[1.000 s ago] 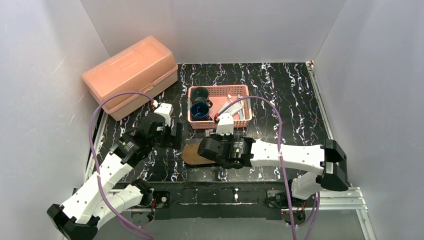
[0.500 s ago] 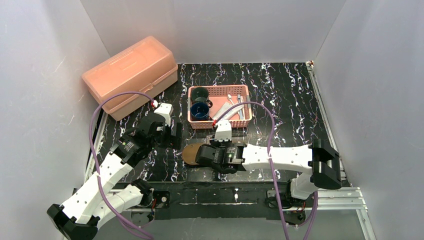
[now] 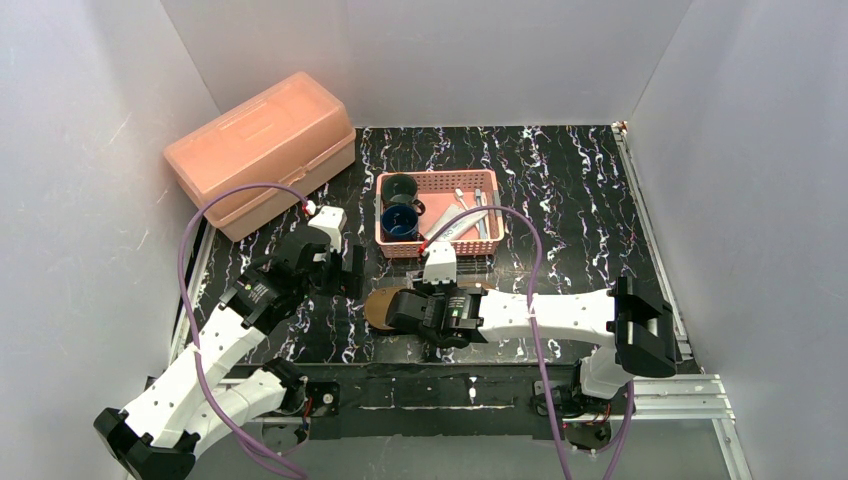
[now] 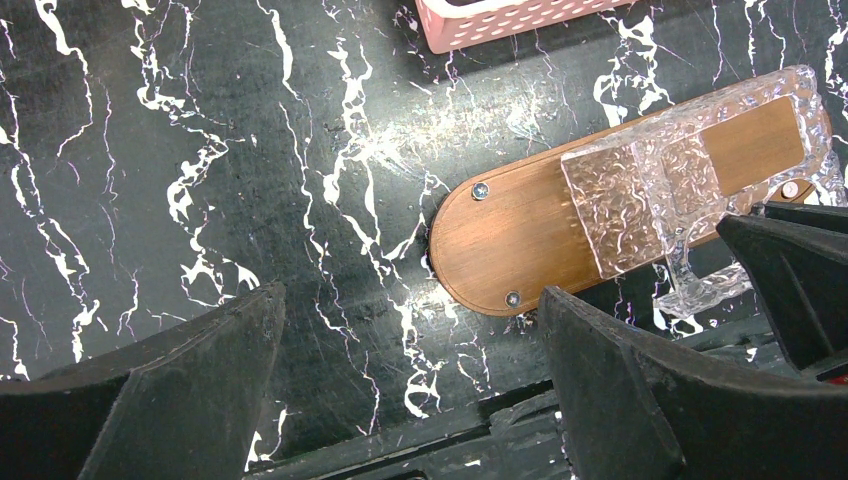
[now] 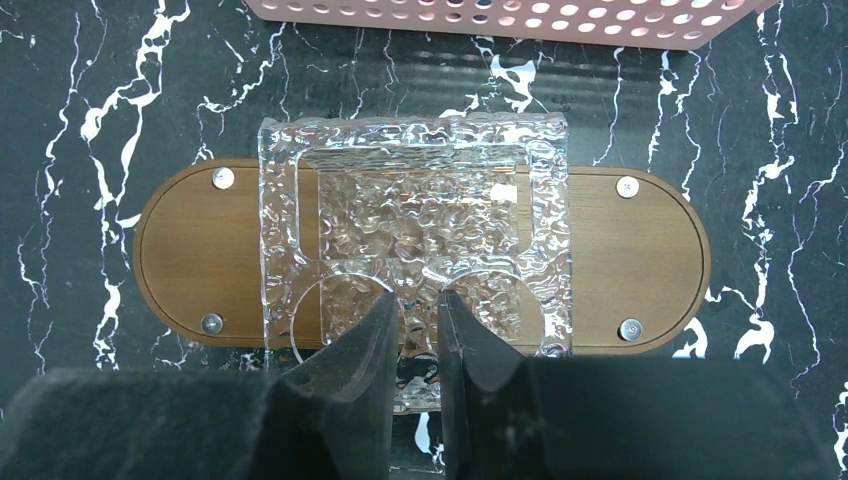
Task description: Prepare toiletry sets of a toothbrush and toothpaste on the tray
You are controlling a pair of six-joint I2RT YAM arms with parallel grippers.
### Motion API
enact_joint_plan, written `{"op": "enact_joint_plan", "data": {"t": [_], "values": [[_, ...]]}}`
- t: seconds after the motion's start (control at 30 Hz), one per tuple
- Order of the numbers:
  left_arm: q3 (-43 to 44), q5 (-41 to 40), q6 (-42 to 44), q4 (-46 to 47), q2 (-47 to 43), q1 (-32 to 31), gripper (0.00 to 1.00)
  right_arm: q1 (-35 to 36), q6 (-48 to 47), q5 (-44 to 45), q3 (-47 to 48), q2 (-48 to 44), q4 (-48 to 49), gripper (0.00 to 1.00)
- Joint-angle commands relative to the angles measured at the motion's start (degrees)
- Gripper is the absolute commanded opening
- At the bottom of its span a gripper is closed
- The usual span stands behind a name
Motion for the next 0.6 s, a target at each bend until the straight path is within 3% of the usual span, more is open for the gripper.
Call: {"op": "enact_joint_plan", "data": {"t": [0.0, 0.13, 0.57], "values": [[0.0, -0.55, 0.45, -0.71, -0.57, -0.09, 0.98, -0.33, 0.54, 1.99, -0.72, -0.03, 1.88, 0.01], [0.02, -0.55, 0.45, -0.72, -0.49, -0.13, 0.98, -0.87, 0.68, 1.26, -2.0, 0.0, 2.61, 0.03], [0.02, -0.62, 0.54, -0.71, -0.46, -0.13, 0.98, -1.17, 0.96, 0.89, -2.6, -0.1, 2.57, 0.31]]}}
